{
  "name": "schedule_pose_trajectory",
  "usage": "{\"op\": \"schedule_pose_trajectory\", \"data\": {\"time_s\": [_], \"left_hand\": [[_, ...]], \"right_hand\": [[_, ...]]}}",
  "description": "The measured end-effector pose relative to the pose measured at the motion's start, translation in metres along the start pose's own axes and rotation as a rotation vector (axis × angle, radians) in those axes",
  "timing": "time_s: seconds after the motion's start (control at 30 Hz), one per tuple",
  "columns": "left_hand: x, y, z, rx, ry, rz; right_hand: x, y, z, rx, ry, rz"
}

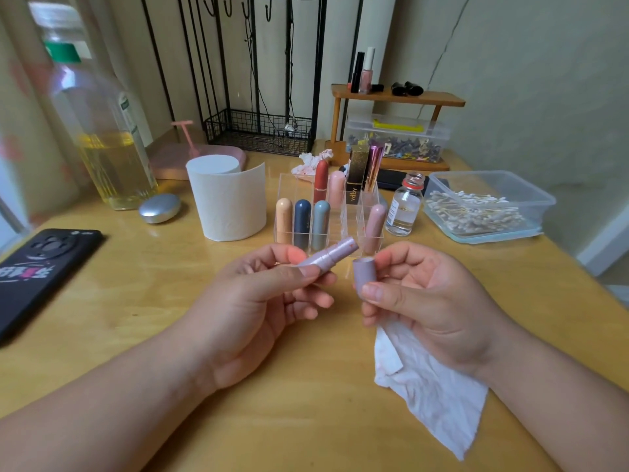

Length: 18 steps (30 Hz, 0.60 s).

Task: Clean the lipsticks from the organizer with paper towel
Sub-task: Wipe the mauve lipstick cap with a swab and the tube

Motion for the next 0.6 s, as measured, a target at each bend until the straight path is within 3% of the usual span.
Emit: {"op": "schedule_pose_trajectory", "data": {"time_s": [0.23,0.43,0.6], "left_hand": [[0.001,-0.002,-0.001,-0.026,-0.029,-0.018],[0.027,0.011,0.002,0.178,-0.149,-0.830],[0.027,0.016,0.000,0.199,-0.094,-1.058]], "right_hand": [[-0.007,0.004,0.002,0.002,0.079,0.090],[-0.005,0.006,0.001,0.010,0.099,0.295],[-0.009,0.008,0.000,0.067,0.148,0.440]]}}
Point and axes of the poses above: each hand's wrist, its own z-axis away from the middle knuckle, its own y-axis out of the back of the hand, x = y × z, the point moved 9 cm from there along -z, towards the middle knuckle, and after that the axes turned 2 degrees about -y, right-handed, at the moved point
